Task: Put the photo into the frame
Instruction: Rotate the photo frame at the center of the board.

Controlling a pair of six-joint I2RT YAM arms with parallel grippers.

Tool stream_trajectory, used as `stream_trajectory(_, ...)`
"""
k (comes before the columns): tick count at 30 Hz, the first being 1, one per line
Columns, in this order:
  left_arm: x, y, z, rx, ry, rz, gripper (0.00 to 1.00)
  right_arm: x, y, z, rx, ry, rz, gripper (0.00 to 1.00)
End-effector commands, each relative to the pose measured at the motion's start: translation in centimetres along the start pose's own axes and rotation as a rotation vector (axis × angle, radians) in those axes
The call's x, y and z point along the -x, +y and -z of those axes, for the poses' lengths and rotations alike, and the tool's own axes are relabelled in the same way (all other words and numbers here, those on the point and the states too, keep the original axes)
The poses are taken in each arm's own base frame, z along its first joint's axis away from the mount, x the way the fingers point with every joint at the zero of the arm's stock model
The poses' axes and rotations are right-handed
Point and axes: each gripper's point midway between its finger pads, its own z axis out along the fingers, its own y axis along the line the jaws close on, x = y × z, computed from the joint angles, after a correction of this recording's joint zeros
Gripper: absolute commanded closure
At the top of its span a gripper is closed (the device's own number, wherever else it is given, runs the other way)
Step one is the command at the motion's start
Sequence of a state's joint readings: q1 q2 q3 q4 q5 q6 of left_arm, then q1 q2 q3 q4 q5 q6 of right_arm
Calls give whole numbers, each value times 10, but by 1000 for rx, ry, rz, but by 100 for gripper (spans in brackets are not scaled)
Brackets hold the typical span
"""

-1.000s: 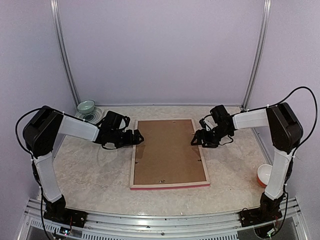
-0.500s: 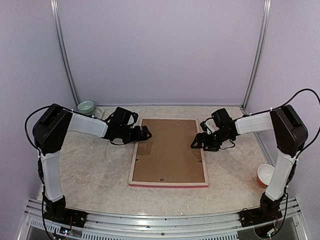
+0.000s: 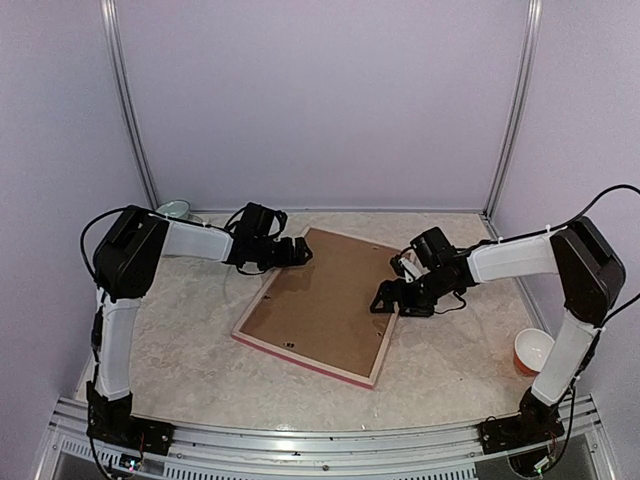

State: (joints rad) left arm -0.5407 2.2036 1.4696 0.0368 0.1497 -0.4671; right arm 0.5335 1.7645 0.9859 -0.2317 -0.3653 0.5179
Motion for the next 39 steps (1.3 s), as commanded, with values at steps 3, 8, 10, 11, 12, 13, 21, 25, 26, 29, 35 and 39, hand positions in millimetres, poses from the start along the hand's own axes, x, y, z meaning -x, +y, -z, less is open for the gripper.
stream_trajectory(3, 0, -30, -15, -107, 5, -14, 1, -5, 28, 16, 26, -29, 25, 4)
stream_trajectory(8, 9, -13, 10, -45, -66, 24, 1, 15, 18, 41, -63, -105, 41, 3)
stream_trajectory(10, 14, -8, 24, -19, -90, 32, 1, 23, 12, 48, -72, -126, 33, 3)
stream_trajectory(11, 20, -7, 36, -11, -109, 33, 1, 28, 8, 51, -75, -135, 28, 3)
stream_trajectory(12, 21, -4, 42, 6, -115, 36, 1, 33, 4, 54, -78, -145, 22, 3)
stream_trajectory(13, 23, -4, 52, 14, -127, 39, 1, 38, 0, 57, -81, -155, 15, 3)
stream_trajectory(21, 13, -5, 129, 44, -190, 90, 1, 106, -34, 93, -108, -327, -51, 2)
stream_trajectory(25, -17, -8, 154, 60, -172, 124, 1, 137, -47, 93, -128, -374, -23, 1)
stream_trajectory(26, -23, -10, 160, 60, -170, 140, 1, 145, -50, 92, -135, -388, -15, 1)
stream_trajectory(29, -48, -22, 175, 39, -148, 162, 1, 166, -57, 89, -108, -417, -14, 1)
stream_trajectory(35, -114, -38, 192, 19, -49, 185, 1, 192, -86, 68, -22, -396, -88, 2)
stream_trajectory(39, -149, -36, 201, 28, 11, 224, 1, 203, -99, 50, 24, -366, -110, 1)
